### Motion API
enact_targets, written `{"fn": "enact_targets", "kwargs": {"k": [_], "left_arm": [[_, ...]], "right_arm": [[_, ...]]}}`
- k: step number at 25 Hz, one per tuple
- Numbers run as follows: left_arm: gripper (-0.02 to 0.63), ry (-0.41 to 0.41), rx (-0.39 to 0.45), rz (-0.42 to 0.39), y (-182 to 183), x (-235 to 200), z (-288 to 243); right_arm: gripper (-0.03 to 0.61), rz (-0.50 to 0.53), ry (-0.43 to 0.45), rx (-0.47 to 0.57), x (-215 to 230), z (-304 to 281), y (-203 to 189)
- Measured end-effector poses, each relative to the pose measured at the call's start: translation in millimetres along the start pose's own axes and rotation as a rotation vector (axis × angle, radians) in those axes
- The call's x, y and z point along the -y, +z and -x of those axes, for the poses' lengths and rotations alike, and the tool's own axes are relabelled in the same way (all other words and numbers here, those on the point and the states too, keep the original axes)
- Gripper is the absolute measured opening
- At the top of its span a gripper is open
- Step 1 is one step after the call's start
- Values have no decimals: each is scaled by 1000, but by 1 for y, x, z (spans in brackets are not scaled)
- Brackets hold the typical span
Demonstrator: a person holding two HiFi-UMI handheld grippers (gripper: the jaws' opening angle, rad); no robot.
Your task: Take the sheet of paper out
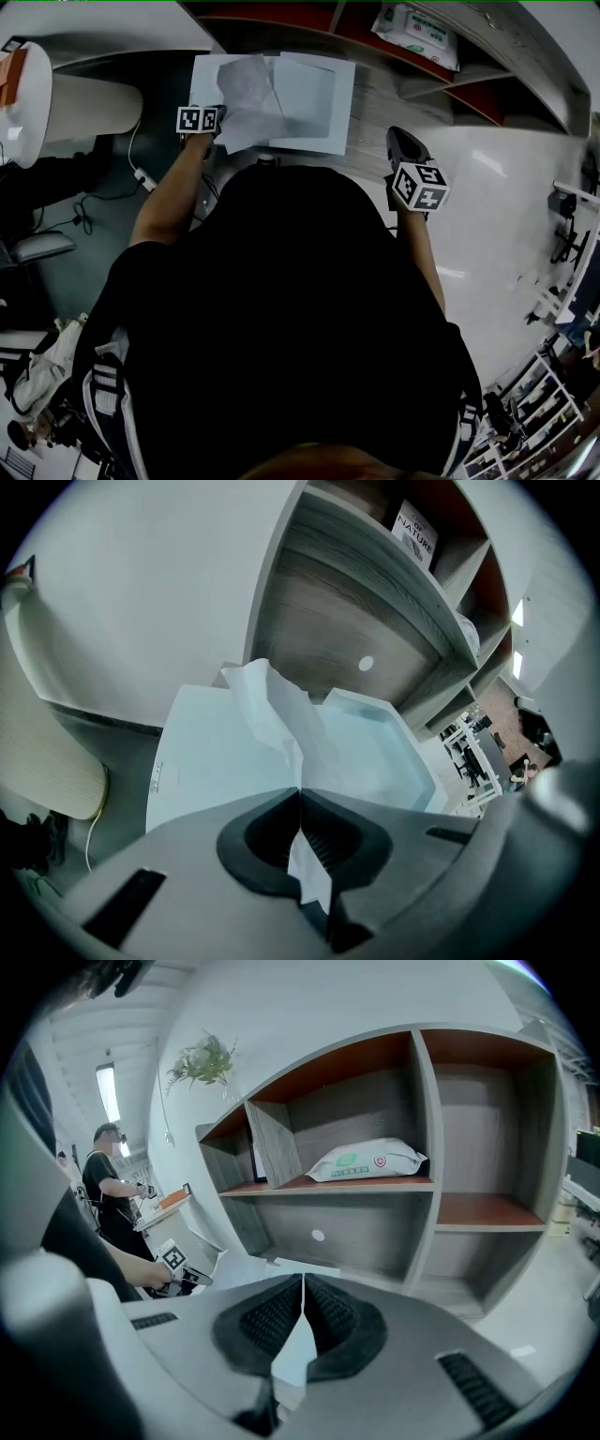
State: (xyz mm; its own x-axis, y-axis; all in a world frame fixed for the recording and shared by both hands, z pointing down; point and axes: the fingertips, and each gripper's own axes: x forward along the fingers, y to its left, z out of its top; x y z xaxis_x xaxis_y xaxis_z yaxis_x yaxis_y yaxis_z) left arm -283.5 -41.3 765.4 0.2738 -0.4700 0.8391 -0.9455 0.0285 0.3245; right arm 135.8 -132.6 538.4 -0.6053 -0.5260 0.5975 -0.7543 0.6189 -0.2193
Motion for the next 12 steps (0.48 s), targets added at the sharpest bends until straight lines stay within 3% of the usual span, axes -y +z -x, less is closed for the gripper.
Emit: {"fn": "enact_targets", "kwargs": {"k": [12], "left_arm": [[25, 35, 41, 58, -12, -8, 18]], "right_arm": [[15, 42, 63, -9, -6, -21, 14]]}}
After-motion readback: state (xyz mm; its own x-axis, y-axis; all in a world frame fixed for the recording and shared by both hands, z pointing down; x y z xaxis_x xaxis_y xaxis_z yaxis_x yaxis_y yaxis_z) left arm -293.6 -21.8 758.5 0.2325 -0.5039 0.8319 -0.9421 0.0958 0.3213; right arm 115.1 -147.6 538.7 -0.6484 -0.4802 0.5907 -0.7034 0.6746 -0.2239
